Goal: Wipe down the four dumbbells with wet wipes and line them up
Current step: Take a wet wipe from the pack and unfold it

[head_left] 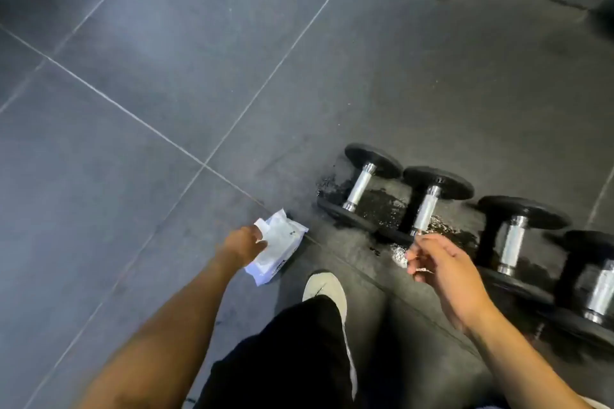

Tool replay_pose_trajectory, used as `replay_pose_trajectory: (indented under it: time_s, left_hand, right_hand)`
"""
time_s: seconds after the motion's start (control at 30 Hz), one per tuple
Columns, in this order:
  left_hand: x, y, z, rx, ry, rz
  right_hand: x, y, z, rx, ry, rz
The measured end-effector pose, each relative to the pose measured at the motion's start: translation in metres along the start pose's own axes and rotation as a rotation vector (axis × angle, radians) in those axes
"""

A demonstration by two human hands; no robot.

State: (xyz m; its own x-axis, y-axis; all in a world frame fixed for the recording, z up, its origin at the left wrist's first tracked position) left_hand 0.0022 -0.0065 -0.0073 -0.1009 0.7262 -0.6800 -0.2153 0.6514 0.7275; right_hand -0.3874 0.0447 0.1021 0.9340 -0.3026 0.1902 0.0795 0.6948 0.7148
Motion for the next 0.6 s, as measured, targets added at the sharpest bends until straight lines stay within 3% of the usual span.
replay_pose_trajectory:
  time_s: [0.13, 0.33, 0.5, 0.6]
  left_hand:
    - [0.036, -0.013, -0.001, 0.026, -0.038, 0.029]
    - [0.043, -0.001, -0.005, -0.049, 0.082, -0.136]
    - [0.003, 0.015, -0.017, 0.018, 0.421, -0.216]
    - [-0.04, 0.042, -0.038, 0.137, 0.779, -0.163]
  right_hand:
    - [0.001, -0.028, -0.032, 0.039, 0.016, -0.039]
    - [0.001, -0.029, -0.048, 0.076, 0.046, -0.063]
    - [0.016, -0.014, -0.035, 0.043, 0.044, -0.045]
    - [0.03, 0.001, -0.02, 0.002, 0.068, -0.012]
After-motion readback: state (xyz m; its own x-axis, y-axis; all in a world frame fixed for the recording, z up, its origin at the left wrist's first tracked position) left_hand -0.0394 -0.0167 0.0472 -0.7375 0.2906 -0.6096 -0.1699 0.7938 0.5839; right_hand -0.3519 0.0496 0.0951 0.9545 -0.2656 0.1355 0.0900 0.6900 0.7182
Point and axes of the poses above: each hand's wrist, its own y-axis away from the middle knuckle, its own x-axis out of the palm, z = x × y, the point moved 1 cm from there along -y, towards the middle knuckle, and after that the axes turned 11 degrees about -y, right-handed, at the moved point
